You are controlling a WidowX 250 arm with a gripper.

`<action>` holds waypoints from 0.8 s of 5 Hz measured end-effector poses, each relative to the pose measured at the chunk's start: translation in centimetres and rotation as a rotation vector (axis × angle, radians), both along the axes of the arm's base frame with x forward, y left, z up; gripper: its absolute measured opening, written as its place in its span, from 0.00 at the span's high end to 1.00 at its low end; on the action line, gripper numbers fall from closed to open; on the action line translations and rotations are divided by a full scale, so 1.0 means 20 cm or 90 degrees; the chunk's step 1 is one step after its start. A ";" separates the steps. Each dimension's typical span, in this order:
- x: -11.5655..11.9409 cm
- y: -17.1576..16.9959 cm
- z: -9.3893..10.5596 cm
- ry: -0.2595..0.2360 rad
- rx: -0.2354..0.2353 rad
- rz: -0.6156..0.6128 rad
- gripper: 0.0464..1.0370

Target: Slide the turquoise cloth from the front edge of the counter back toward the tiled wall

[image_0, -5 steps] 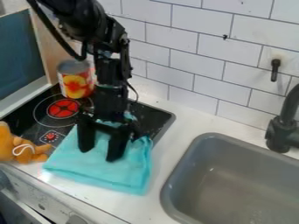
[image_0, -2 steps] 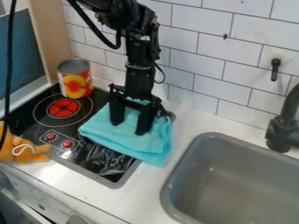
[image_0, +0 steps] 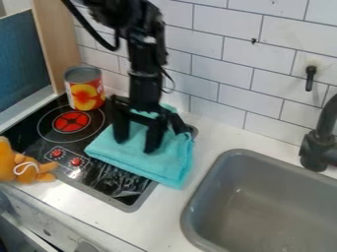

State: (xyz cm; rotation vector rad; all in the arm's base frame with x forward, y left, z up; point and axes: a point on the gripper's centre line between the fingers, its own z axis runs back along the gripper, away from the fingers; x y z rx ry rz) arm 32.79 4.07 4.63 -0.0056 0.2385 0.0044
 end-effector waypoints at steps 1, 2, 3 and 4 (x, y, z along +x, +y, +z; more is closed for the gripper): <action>-0.01 0.12 0.13 -0.036 -0.019 0.049 0.04; -0.02 0.14 0.24 -0.068 -0.028 0.029 0.04; -0.16 0.14 0.32 -0.055 -0.010 0.000 0.04; -0.28 0.09 0.41 -0.060 0.003 -0.030 0.04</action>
